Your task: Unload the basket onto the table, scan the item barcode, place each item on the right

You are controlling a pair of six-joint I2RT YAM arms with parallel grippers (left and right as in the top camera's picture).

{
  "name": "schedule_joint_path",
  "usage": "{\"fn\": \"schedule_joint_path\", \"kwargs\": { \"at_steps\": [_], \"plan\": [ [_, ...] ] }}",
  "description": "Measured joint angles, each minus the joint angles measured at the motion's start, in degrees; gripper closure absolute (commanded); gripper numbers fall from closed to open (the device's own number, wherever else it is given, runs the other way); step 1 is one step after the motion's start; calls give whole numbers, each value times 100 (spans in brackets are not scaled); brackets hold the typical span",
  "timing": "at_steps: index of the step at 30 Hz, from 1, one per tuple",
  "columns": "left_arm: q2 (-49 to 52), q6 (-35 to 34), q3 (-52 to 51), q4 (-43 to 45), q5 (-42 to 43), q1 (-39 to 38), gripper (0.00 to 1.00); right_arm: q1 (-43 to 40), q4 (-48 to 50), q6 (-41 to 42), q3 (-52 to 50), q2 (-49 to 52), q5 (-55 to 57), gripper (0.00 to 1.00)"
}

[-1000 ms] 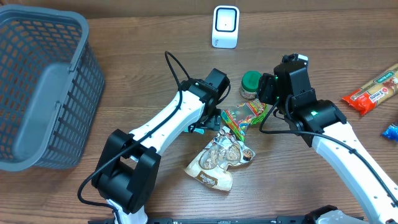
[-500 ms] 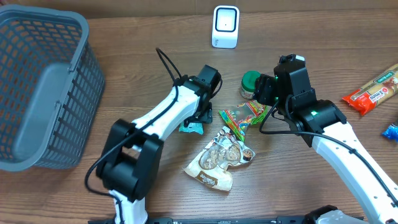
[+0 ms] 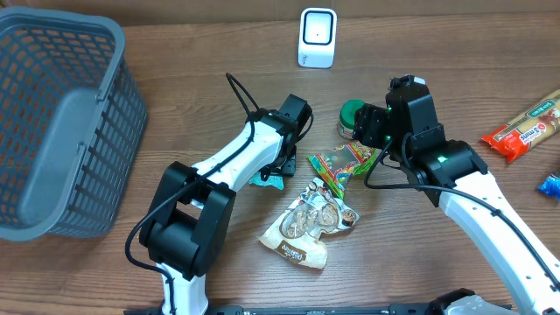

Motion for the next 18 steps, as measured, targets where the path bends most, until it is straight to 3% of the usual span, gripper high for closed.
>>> {"fn": "schedule_joint_path", "kwargs": {
  "at_steps": [14,16,18],
  "plan": [
    [0,85,-170,131,28,142,45,0,24,-63,0,2,-151,31],
    [0,127,-225,138,48,212,56,0,37,-85,0,2,-186,31],
    [0,190,-236,144,90,262,75,-2,50,-109,2,0,-205,30]
  ]
}}
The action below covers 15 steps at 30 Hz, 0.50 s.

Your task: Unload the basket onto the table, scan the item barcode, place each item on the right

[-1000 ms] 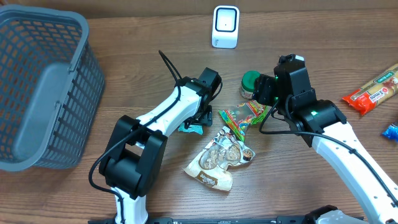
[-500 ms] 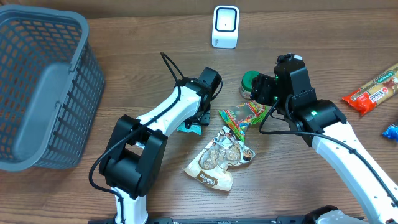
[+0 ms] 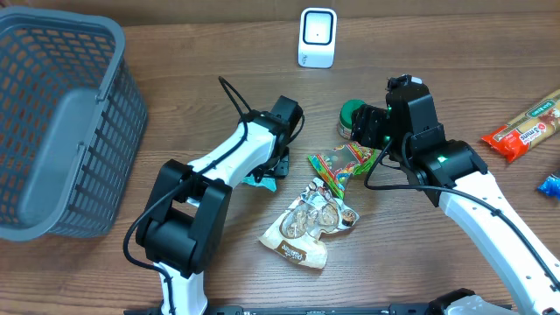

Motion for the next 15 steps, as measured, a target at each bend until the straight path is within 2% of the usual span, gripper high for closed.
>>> {"fn": "schedule_joint_path", "kwargs": {
  "at_steps": [1,5,15],
  "plan": [
    [0,48,0,22,24,31,83,2,15,-13,-2,2,-11,31],
    [-2,142,2,35,57,59,95,0,85,-39,-2,2,-90,30],
    [-24,511,76,70,553,129,96,0,302,-407,-2,0,-566,30]
  ]
}}
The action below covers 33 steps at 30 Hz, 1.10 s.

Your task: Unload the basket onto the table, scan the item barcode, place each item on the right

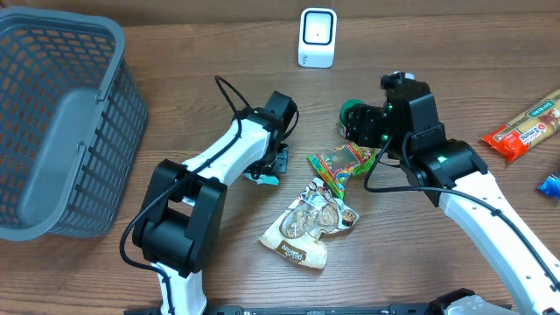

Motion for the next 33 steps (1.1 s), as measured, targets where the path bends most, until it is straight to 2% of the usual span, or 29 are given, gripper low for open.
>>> {"fn": "schedule_joint_path", "kwargs": {
  "at_steps": [7,12,16,18,19,22,26,33],
  "plan": [
    [-146,828,396,-238,1130,7,96,-400,306,-767,0,-197,-1375,30],
    [-868,1484,732,-223,1993,225,96,-1484,568,-1250,0,-671,-2999,30],
    [-1484,2087,855,-136,3163,765,96,-2389,800,-1602,0,-802,-4607,30],
    [-1631,2492,868,-79,4140,1150,96,-2712,1014,-1757,0,-769,-5536,30],
    [-1644,2623,870,-48,4494,1276,96,-2780,1117,-1797,0,-756,-5890,25],
    [-1631,3099,868,74,5877,1694,96,-2765,1357,-1906,0,-686,-6784,21],
    [-1631,3445,870,310,7197,1851,96,-2476,1794,-1969,0,-557,-7305,16],
    [-1631,3672,870,817,8664,1729,96,-1443,2693,-1821,0,-376,-6955,15]
  ]
}}
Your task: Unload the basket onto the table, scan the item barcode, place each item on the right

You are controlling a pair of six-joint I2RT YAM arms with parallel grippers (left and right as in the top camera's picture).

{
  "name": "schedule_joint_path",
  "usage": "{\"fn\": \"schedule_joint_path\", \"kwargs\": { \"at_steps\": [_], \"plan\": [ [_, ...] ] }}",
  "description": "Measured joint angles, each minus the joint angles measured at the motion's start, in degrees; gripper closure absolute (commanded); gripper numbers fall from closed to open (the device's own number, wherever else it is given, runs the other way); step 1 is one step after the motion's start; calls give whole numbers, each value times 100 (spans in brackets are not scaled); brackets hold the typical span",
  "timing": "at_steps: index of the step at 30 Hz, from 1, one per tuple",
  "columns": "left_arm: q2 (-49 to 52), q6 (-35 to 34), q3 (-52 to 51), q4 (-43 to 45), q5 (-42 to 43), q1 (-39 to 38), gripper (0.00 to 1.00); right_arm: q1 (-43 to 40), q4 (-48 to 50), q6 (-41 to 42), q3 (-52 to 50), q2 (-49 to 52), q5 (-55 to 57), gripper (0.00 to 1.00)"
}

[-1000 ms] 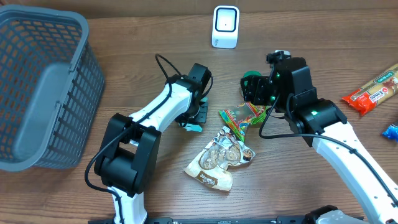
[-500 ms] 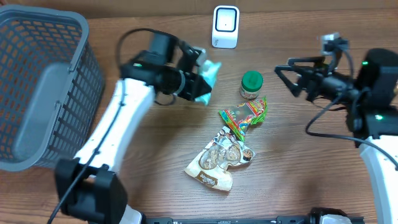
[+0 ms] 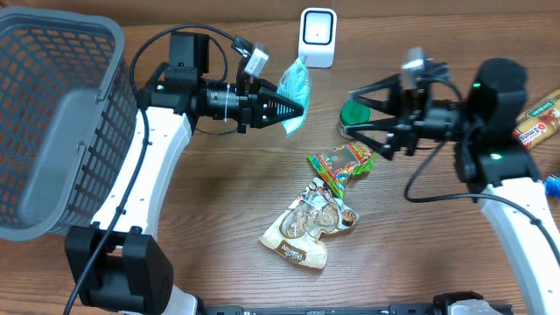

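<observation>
My left gripper (image 3: 294, 106) is shut on a teal packet (image 3: 295, 85), held up in the air just left of and below the white scanner (image 3: 318, 37) at the back of the table. The left arm stretches in from the left, level with the table. My right gripper (image 3: 357, 112) is open, its fingers spread wide; in the overhead view they straddle a green tin (image 3: 352, 112). How high the fingers hang above the tin cannot be told.
A grey basket (image 3: 52, 131) fills the left side. A red-green snack bag (image 3: 341, 163) and a brown-white pouch (image 3: 308, 226) lie mid-table. A red bar (image 3: 535, 116) and a blue item (image 3: 551, 184) lie at the right edge.
My left gripper was down on the table at the teal packet; now it holds the packet raised beside the scanner. The right arm has drawn back to the right, its fingers spread open.
My left gripper was low on the table at a teal packet left of the snack bag. Over the two following moments it had shifted a little left and back with it. Now the packet is off the table and near the scanner.
</observation>
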Motion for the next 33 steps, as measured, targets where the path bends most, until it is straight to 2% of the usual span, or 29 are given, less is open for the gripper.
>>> {"fn": "schedule_joint_path", "kwargs": {
  "at_steps": [7,24,33],
  "plan": [
    [0,20,0,-15,431,-389,96,315,929,568,0,437,282,15],
    [0,20,0,-22,420,-721,96,354,1266,1008,0,566,378,15],
    [0,22,0,-114,402,-758,96,352,1263,1115,0,566,378,24]
  ]
}}
